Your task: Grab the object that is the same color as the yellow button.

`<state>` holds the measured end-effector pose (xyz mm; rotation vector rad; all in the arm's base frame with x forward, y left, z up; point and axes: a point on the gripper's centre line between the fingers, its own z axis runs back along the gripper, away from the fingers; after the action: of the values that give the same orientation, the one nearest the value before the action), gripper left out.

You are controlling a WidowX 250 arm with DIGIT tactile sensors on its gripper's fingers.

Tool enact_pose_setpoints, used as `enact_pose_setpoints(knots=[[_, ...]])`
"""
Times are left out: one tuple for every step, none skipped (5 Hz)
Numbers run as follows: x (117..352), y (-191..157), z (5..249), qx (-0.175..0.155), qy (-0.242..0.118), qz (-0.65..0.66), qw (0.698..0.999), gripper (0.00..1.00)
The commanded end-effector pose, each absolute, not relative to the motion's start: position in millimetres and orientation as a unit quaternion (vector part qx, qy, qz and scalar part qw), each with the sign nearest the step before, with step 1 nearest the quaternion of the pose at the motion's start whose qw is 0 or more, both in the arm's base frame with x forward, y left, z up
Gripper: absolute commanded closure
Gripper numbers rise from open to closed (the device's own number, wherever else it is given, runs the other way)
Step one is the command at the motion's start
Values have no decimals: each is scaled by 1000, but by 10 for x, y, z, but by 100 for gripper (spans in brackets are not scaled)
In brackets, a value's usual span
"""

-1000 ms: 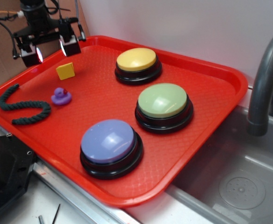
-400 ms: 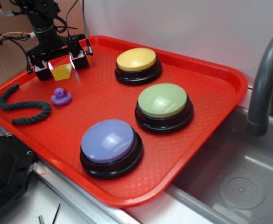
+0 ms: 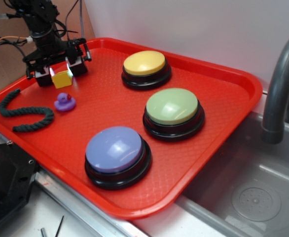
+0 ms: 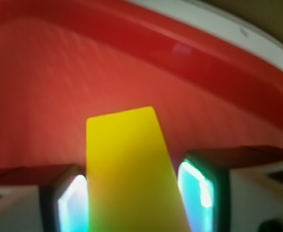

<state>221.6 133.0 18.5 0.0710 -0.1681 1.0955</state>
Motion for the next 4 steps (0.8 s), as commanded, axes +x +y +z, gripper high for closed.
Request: enact_pose_setpoints(knots=[[1972, 1017, 1217, 45, -126, 462, 877, 100], [1915, 862, 1715, 58, -110, 433, 893, 100], [1889, 676, 1900, 59, -116, 392, 911, 100], [1797, 561, 2067, 38, -109, 375, 920, 100]])
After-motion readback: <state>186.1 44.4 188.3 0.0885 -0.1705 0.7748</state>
